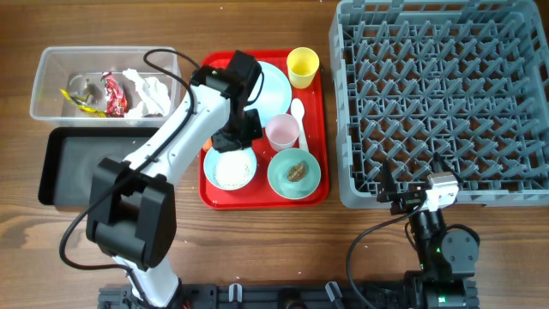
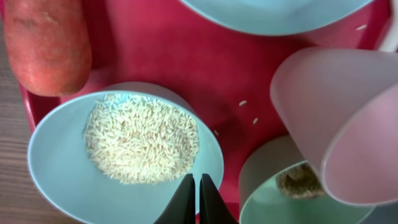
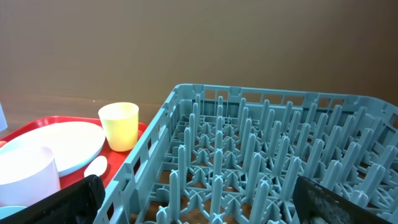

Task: Sort waste into correct bins and load items into the dishwasher rack
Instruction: 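Move the left gripper over the rice bowl and pink cup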

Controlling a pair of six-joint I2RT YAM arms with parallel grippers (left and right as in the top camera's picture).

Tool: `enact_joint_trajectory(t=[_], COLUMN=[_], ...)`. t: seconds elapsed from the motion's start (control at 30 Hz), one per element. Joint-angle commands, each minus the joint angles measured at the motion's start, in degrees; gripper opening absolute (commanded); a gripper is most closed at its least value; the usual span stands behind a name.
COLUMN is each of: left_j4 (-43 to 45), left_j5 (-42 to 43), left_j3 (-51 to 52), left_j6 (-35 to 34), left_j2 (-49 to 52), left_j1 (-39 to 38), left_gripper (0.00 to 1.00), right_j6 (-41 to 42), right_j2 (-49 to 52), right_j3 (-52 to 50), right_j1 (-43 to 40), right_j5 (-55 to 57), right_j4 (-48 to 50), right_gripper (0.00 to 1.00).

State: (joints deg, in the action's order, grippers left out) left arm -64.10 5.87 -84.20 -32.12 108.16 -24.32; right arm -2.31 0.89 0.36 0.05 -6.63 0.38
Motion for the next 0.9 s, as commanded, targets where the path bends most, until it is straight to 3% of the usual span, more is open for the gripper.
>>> enact_joint_trajectory(t=[0.0,0.43,0.87], left_j4=[3.0,4.1,4.8], left_j5=[-0.3,1.6,0.9], left_j3=[3.0,3.6,3.6], left_j6=[-4.9,-5.8,-5.8], left_j2=[-0.3,-0.3,-0.3], left_j1=[-0.1,-0.8,-4.0], left_gripper=[0.04,0.05,0.27], right_j6=[-0.6,-0.5,-0.5], right_j2=[-0.5,-0.5,-0.5], right_j3=[-0.1,-0.1,-0.1], right_j1=[-0.3,-0.3,-0.3], right_j5=[-0.9,-0.9,-0.9], right_j4=[0.2,0.2,0.2], right_gripper=[1.0,1.0,1.0])
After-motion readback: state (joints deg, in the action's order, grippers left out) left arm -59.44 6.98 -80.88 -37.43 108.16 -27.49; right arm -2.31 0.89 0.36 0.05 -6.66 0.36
